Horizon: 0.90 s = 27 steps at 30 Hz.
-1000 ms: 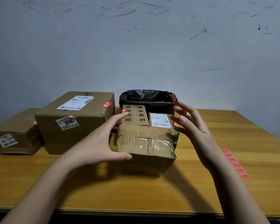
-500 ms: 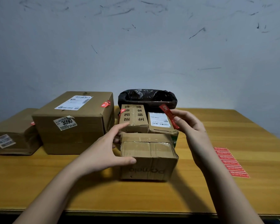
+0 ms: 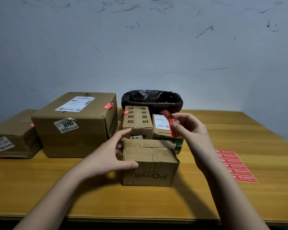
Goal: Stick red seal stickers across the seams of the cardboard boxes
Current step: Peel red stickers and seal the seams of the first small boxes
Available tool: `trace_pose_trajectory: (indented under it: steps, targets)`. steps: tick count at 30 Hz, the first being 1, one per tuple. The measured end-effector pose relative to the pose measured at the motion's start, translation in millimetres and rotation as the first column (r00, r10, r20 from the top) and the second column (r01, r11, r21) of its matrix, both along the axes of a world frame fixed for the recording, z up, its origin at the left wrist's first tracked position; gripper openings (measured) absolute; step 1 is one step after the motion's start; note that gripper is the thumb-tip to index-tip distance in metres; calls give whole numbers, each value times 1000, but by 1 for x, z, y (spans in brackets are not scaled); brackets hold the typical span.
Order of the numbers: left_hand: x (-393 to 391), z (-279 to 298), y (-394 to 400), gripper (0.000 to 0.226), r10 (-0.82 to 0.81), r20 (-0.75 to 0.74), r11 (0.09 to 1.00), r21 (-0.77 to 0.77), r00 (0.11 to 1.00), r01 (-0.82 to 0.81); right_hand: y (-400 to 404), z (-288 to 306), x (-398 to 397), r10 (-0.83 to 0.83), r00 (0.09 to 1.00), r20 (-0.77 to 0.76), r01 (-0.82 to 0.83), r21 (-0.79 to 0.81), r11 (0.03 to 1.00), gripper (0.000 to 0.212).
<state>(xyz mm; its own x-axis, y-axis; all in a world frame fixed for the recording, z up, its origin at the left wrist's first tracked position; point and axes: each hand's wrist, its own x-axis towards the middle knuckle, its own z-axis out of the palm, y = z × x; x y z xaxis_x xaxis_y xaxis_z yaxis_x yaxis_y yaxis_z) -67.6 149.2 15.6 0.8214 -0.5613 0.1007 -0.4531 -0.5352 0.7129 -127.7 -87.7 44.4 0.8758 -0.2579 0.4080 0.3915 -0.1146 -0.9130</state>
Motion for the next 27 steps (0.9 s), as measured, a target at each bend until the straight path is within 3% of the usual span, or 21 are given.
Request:
trace_pose_trajectory:
  steps: [6, 11, 14, 17, 19, 23, 27]
  targets:
    - [1, -2, 1, 98, -15, 1, 999, 40, 1000, 15, 2, 1, 1, 66, 998, -14, -66, 4, 998, 25]
    - [3, 1, 4, 107, -61, 34, 997, 51, 998, 60, 4, 2, 1, 99, 995, -14, -99, 12, 995, 25]
    - [-5, 13, 1, 91, -36, 186, 999, -3, 982, 37, 4, 3, 2, 122, 992, -21, -122, -3, 992, 24]
    - [-12, 34, -13, 60, 4, 336, 979, -194, 942, 66, 6, 5, 5, 160, 987, -15, -160, -19, 987, 23]
    - [-10, 48, -28, 43, 12, 313, 962, -264, 950, 75, 8, 6, 8, 183, 983, -13, -183, -59, 981, 22]
    - [0, 64, -54, 25, -43, 100, 896, -437, 994, 82, 14, 11, 10, 240, 971, -11, -239, -137, 961, 22]
    - [8, 67, -63, 13, -50, 46, 847, -527, 998, 67, 16, 17, 13, 256, 966, -29, -258, -160, 953, 25]
